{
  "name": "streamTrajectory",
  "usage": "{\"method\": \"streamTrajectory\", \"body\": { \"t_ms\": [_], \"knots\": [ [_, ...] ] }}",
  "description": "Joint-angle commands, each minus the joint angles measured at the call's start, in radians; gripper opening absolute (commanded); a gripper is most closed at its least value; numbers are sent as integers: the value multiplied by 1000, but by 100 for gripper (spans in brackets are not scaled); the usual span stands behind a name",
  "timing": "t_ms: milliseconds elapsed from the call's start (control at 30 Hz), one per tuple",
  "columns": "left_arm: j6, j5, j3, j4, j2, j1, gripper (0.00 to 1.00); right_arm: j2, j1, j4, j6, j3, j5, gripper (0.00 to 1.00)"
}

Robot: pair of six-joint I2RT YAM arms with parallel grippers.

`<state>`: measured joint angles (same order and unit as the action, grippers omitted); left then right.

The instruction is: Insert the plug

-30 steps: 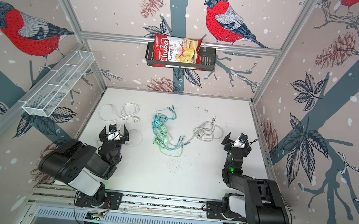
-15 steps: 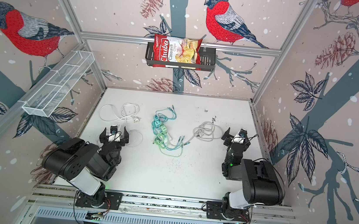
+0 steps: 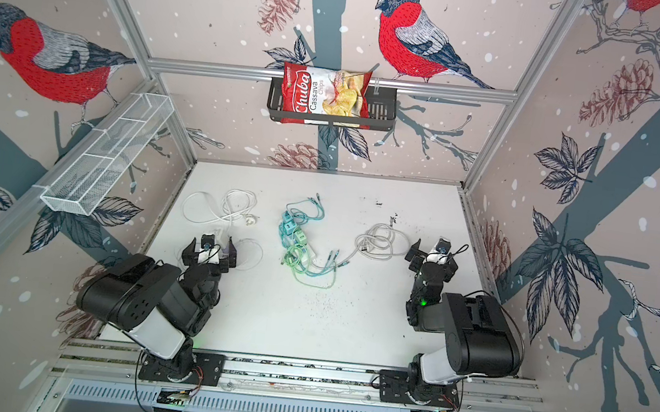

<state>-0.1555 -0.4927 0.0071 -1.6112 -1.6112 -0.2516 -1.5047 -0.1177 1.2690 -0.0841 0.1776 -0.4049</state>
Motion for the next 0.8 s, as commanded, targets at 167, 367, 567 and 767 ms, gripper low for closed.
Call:
{"method": "streamTrajectory", "body": {
  "t_ms": [167,367,567,767],
  "knots": [
    [10,22,0,-190,-4,2,99,-3,-40,189,38,-64,-98,99],
    [10,22,-1,-189,-2,2,99,-5,-39,166,37,-52,-97,100],
    [10,21,0,-190,-2,3,99,-6,-20,93,17,-16,-83,99],
    [9,21,-1,-188,-3,2,99,-9,-19,74,15,-5,-84,99]
  ]
}}
